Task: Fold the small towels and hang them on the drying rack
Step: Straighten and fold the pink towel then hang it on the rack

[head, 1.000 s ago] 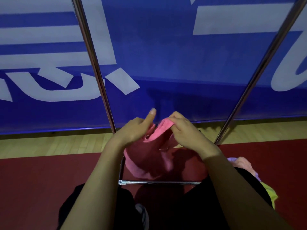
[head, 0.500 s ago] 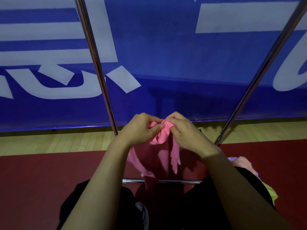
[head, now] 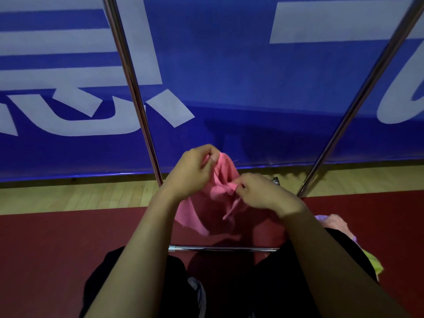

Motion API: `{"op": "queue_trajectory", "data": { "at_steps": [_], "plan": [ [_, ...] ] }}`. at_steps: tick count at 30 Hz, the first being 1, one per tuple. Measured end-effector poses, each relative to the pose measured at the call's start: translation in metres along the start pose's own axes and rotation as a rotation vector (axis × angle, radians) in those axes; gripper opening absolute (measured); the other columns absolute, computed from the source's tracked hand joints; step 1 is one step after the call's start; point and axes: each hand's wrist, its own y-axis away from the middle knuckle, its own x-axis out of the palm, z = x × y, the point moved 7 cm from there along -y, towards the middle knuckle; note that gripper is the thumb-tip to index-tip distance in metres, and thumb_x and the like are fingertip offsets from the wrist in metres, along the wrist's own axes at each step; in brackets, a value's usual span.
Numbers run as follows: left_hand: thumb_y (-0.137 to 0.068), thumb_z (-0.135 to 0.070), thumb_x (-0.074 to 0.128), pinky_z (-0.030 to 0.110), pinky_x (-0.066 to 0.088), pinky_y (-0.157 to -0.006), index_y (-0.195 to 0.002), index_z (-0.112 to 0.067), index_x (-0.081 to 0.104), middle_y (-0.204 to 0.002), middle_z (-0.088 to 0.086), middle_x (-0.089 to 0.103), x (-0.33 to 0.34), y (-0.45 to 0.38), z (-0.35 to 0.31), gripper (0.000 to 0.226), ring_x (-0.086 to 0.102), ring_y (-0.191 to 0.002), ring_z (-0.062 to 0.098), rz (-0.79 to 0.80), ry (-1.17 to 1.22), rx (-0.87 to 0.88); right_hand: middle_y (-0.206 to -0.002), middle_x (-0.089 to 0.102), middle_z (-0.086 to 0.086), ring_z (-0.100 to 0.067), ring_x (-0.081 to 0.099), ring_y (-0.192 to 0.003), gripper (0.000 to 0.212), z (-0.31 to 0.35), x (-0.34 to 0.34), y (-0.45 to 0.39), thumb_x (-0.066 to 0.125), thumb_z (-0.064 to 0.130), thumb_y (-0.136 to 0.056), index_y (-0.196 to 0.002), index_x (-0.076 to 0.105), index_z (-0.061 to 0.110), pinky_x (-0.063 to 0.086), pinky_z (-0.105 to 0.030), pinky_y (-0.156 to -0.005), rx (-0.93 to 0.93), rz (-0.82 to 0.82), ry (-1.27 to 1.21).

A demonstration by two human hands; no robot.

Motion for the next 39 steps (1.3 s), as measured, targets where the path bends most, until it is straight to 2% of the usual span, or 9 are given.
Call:
{"op": "queue_trajectory", "data": {
  "at_steps": [3,8,13,17,21,26,30,34,39],
  "plan": [
    [-0.105,-0.009,0.049,0.023,0.041,-0.066,-0.089,-0.006,0.057,-0.073,0.0,0.057,-0.009,0.001,-0.002,0.018,0.048,-0.067,0.009,-0.045,0.125,-0.063,-0.079,0.062,-0.002,-0.026,0.06,-0.087,0.037,-0.008,0.013,-0.002,0.05,0.019,-0.1,-0.064,0.049,0.022,0.039,-0.029,-0.07,0.073,0.096,0.021],
    [-0.111,-0.036,0.044,0.028,0.026,-0.056,-0.074,-0.018,0.039,-0.066,-0.005,0.032,-0.021,0.004,-0.004,0.041,0.031,-0.059,0.008,-0.145,0.231,-0.169,-0.105,0.07,-0.018,-0.033,0.065,-0.102,0.025,-0.012,0.001,-0.006,0.051,0.025,-0.104,-0.093,0.067,0.01,0.04,-0.033,-0.074,0.092,-0.01,-0.005],
    [-0.091,-0.071,0.061,0.024,0.037,-0.058,-0.085,-0.022,0.063,-0.063,-0.001,0.057,0.004,0.01,0.005,0.049,0.042,-0.058,0.009,0.187,0.128,-0.221,-0.096,0.076,-0.005,-0.028,0.068,-0.097,0.015,0.0,-0.021,0.0,0.059,0.022,-0.097,-0.099,0.072,0.017,0.047,-0.038,-0.076,-0.049,-0.236,-0.096],
    [-0.077,-0.076,0.074,0.029,0.047,-0.066,-0.094,-0.034,0.07,-0.075,-0.008,0.068,0.027,0.014,0.006,0.045,0.054,-0.064,0.008,0.359,-0.035,-0.174,-0.082,0.073,0.004,-0.012,0.064,-0.073,0.021,0.013,-0.024,0.007,0.06,0.019,-0.092,-0.102,0.073,0.032,0.048,-0.035,-0.065,-0.116,-0.235,-0.203],
    [-0.075,-0.064,0.083,0.032,0.047,-0.063,-0.082,-0.034,0.071,-0.072,-0.006,0.069,0.03,0.01,0.008,0.034,0.057,-0.062,0.006,0.364,-0.127,-0.152,-0.084,0.074,0.005,-0.01,0.062,-0.075,0.016,0.017,-0.026,0.009,0.064,0.027,-0.093,-0.103,0.076,0.029,0.038,-0.018,-0.064,-0.13,-0.272,-0.185],
    [-0.098,-0.031,0.07,0.027,0.037,-0.063,-0.076,-0.04,0.062,-0.068,-0.009,0.061,0.016,0.007,0.005,0.025,0.053,-0.062,0.0,0.254,-0.141,-0.068,-0.096,0.077,0.008,-0.011,0.072,-0.092,0.042,0.009,-0.037,0.01,0.056,0.062,-0.088,-0.107,0.075,0.03,0.055,-0.038,-0.078,-0.106,-0.314,-0.224],
    [-0.101,-0.01,0.058,0.028,0.039,-0.078,-0.084,-0.018,0.063,-0.088,0.003,0.057,-0.004,0.001,-0.002,0.019,0.053,-0.09,0.016,0.045,-0.01,-0.034,-0.076,0.069,-0.002,-0.02,0.064,-0.072,0.044,-0.001,-0.036,0.009,0.066,0.058,-0.091,-0.096,0.072,0.015,0.048,-0.04,-0.068,-0.102,-0.324,-0.18],
    [-0.105,-0.013,0.049,0.033,0.044,-0.074,-0.102,-0.003,0.066,-0.084,0.002,0.063,-0.016,0.005,0.003,0.019,0.056,-0.077,0.013,-0.085,0.25,-0.188,-0.067,0.045,-0.008,-0.016,0.038,-0.061,0.043,0.003,-0.043,0.012,0.063,0.052,-0.095,-0.073,0.054,0.016,0.037,-0.037,-0.06,-0.185,-0.363,-0.239],
    [-0.106,-0.018,0.045,0.028,0.046,-0.071,-0.099,-0.013,0.07,-0.082,-0.001,0.065,-0.023,0.005,0.009,0.026,0.057,-0.075,0.011,-0.169,0.411,-0.287,-0.076,0.065,0.015,-0.002,0.058,-0.072,0.02,-0.004,-0.056,0.017,0.067,0.042,-0.097,-0.085,0.069,0.026,0.048,-0.026,-0.072,-0.117,-0.433,-0.472]
  ]
}}
